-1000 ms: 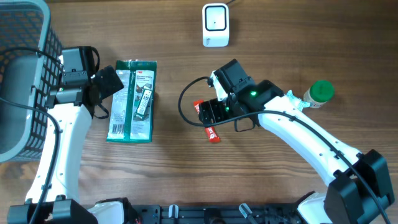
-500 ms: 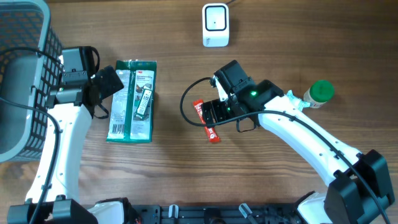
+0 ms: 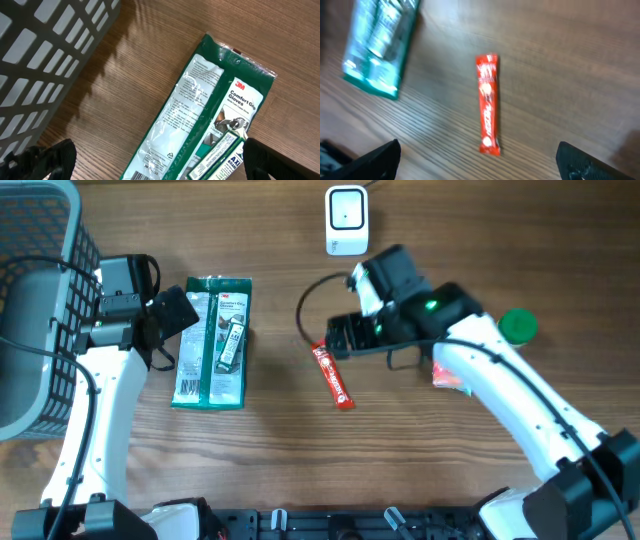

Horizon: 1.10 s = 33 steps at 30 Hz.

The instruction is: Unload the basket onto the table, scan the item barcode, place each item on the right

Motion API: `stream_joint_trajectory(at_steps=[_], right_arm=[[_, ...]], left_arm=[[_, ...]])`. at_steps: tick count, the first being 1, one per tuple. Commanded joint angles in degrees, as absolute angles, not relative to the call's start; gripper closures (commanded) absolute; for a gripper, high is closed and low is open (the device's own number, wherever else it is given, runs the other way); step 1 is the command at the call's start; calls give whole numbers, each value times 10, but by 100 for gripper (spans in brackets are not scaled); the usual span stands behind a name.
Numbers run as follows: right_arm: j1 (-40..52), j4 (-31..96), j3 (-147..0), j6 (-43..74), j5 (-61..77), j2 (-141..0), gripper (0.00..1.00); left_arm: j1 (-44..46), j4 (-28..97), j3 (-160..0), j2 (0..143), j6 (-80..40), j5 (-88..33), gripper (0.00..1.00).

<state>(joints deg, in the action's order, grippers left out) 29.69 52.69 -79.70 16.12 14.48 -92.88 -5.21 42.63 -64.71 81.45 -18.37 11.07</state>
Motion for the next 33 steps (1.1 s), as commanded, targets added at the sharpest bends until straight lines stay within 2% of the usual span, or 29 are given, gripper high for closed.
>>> stream_joint_trajectory(at_steps=[1, 10, 33], right_arm=[[264, 547, -813, 144, 194, -925, 0], [220, 579, -801, 67, 210, -948, 0], [223, 567, -754, 94, 271, -960, 0]], left_arm=[[-54, 425, -649, 811, -189, 110, 0], [-54, 425, -649, 811, -189, 110, 0], [-54, 425, -649, 811, -189, 110, 0]])
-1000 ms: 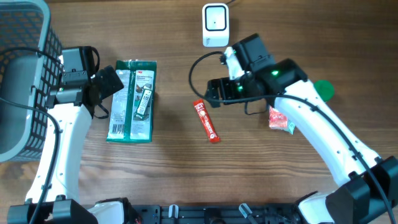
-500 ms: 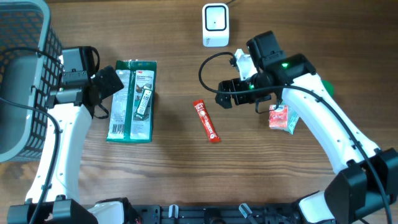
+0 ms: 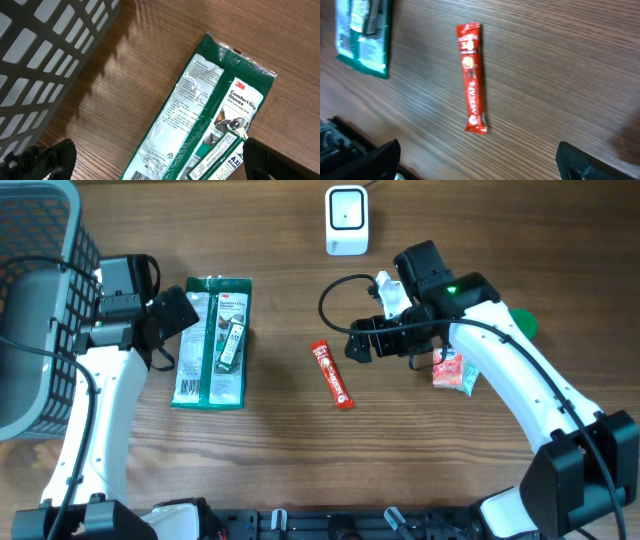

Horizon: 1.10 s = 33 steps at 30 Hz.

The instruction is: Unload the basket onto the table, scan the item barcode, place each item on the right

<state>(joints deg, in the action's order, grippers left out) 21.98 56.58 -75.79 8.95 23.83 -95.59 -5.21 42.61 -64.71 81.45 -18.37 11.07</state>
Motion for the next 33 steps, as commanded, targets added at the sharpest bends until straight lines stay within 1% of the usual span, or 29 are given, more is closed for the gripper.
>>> stream_joint_trajectory(at_steps=[1, 24, 33], right_arm=[[223, 567, -754, 94, 271, -960, 0], [223, 562, -754, 107, 271, -962, 0], [247, 558, -754, 106, 269, -962, 0]], left_arm=[[-54, 425, -649, 811, -189, 110, 0], [-54, 425, -649, 811, -189, 110, 0], [-54, 425, -649, 811, -189, 110, 0]])
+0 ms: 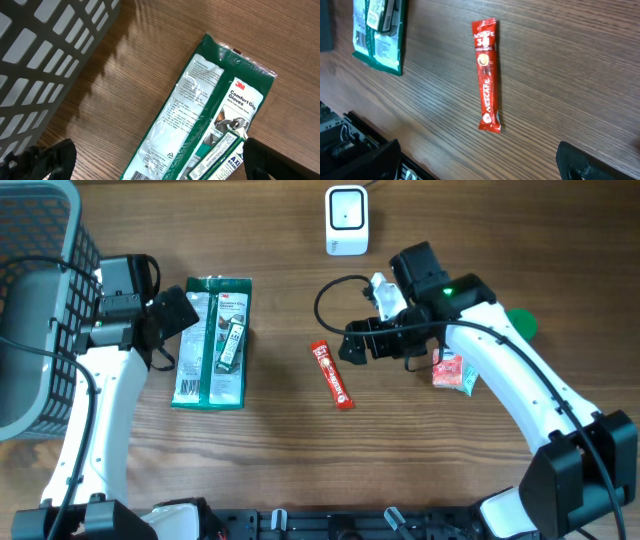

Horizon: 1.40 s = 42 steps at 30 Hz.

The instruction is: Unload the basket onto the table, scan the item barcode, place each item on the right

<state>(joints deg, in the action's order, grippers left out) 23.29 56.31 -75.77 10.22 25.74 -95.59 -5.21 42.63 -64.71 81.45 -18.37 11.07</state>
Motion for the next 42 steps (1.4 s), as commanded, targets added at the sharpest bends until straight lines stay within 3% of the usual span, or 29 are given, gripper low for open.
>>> stream_joint_trajectory(at_steps=[1, 27, 42], right_arm=[[250, 557, -754, 106, 268, -962, 0], [273, 426, -754, 107, 268, -962, 0], [273, 422, -754, 106, 264, -962, 0]], left_arm=[[-54, 425, -649, 811, -189, 110, 0], [-54, 425, -649, 811, -189, 110, 0], [-54, 425, -649, 811, -189, 110, 0]])
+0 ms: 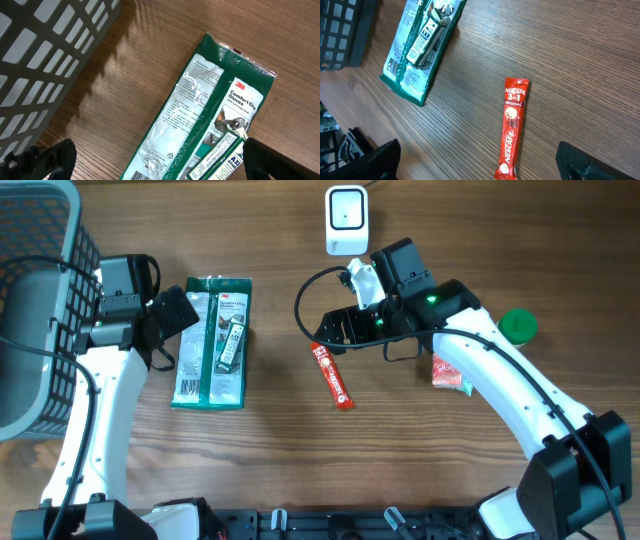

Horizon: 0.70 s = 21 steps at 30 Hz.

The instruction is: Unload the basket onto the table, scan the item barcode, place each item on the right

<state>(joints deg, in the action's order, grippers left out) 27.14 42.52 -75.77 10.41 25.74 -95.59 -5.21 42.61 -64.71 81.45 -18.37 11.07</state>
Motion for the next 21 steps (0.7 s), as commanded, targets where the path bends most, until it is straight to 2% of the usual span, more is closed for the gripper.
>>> stream_joint_trajectory(at_steps=[1, 21], right_arm=[[273, 422, -754, 106, 264, -962, 0], [273, 398, -754, 107, 264, -962, 1]], left_arm=[[-54, 425, -649, 811, -189, 110, 0], [-54, 425, -649, 811, -189, 110, 0]])
